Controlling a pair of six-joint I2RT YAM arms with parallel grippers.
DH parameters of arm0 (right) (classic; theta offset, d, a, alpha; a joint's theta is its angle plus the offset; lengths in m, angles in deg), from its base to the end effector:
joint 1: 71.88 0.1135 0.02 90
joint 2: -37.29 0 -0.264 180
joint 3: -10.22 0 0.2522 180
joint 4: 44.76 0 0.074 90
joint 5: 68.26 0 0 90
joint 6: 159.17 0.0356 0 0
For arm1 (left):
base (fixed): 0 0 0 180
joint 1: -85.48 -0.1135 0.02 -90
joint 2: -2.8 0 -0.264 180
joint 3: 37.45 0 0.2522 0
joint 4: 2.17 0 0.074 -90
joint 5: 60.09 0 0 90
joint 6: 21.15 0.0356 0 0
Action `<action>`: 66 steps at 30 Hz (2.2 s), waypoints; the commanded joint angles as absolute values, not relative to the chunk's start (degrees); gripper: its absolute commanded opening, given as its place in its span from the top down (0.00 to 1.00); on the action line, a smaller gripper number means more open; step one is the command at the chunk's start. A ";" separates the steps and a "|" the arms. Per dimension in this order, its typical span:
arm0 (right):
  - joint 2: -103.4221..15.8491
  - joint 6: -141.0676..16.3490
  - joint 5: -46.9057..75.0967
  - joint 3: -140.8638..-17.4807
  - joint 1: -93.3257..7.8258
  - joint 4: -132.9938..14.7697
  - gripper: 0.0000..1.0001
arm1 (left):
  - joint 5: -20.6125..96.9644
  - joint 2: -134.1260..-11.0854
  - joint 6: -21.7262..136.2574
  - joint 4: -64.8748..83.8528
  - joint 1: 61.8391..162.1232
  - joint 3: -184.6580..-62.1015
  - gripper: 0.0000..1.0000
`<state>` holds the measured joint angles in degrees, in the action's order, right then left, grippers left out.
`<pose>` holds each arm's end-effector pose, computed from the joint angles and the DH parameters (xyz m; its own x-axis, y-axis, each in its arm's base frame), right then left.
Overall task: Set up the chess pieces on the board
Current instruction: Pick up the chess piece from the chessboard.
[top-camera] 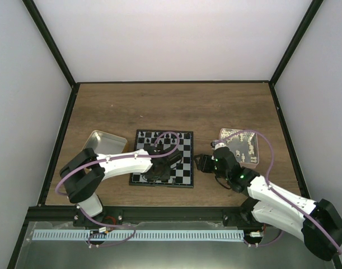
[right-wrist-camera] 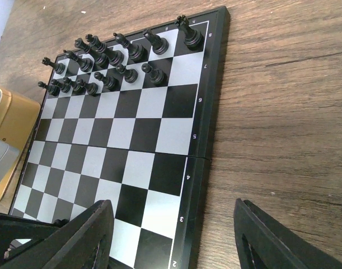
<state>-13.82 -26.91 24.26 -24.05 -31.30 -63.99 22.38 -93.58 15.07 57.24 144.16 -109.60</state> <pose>0.1409 0.1186 0.1814 -0.7498 0.2424 -0.6156 -0.1603 0.8362 0.5244 0.1555 -0.2465 0.1637 -0.9824 0.0759 -0.1705 0.0792 0.9968 -0.0124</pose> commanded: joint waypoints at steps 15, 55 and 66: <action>-20.87 -31.93 -6.34 -30.25 -37.93 -59.13 0.38 | 20.36 -84.22 27.30 34.71 144.14 -99.97 0.84; -34.37 -43.23 -24.99 -50.02 -41.96 -74.48 0.47 | 29.58 -65.09 80.61 -14.99 144.47 -76.91 0.87; -36.22 -44.22 -26.35 -50.16 -39.91 -73.85 0.66 | 31.60 -64.76 82.87 -12.34 144.71 -77.50 0.87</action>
